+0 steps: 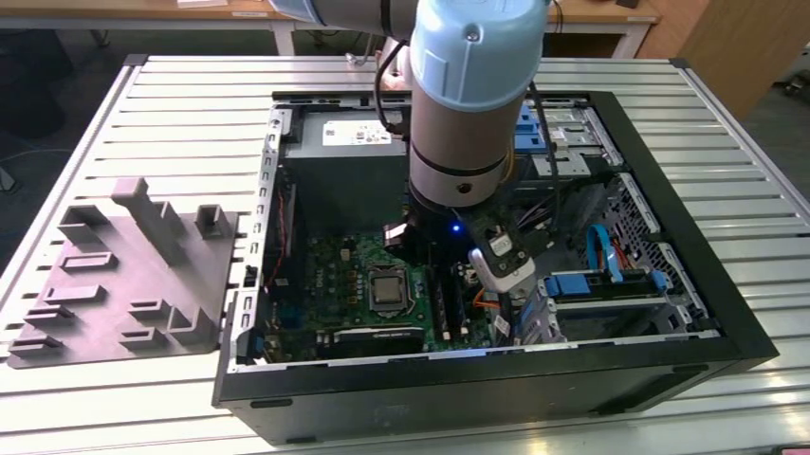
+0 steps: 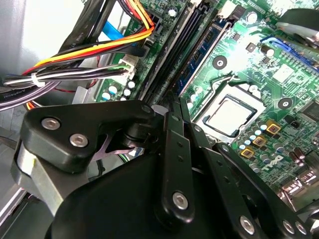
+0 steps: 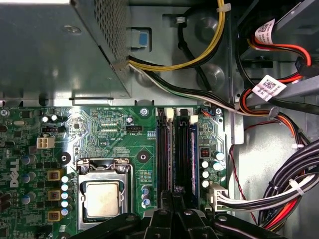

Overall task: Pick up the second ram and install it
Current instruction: 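Insert the second ram into the second slot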

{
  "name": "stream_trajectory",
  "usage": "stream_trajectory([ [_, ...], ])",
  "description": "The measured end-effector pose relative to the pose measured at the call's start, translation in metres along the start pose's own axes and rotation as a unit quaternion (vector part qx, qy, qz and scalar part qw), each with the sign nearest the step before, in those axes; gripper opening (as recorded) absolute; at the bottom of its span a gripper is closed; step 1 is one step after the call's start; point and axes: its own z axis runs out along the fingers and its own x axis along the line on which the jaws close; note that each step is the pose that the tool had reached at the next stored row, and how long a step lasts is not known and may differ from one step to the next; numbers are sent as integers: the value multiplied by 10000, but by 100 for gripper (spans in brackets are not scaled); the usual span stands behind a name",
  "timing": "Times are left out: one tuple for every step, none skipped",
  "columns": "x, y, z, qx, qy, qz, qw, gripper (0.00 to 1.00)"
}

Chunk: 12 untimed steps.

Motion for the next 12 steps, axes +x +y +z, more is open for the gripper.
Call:
stream_trajectory([
  [0,0,0,0,0,0,10000,11],
  [0,0,0,0,0,0,10000,11],
  [0,0,1,0,0,0,10000,11],
  [0,0,1,0,0,0,10000,11],
  [0,0,3,0,0,0,10000,11],
  [0,0,8,0,-1,0,10000,11],
  [0,0,10,2,0,0,10000,11],
  [0,0,9,2,0,0,10000,11],
  [0,-1,9,3,0,0,10000,11],
  [0,0,10,3,0,0,10000,11],
  [0,0,10,3,0,0,10000,11],
  [1,-1,10,3,0,0,10000,11],
])
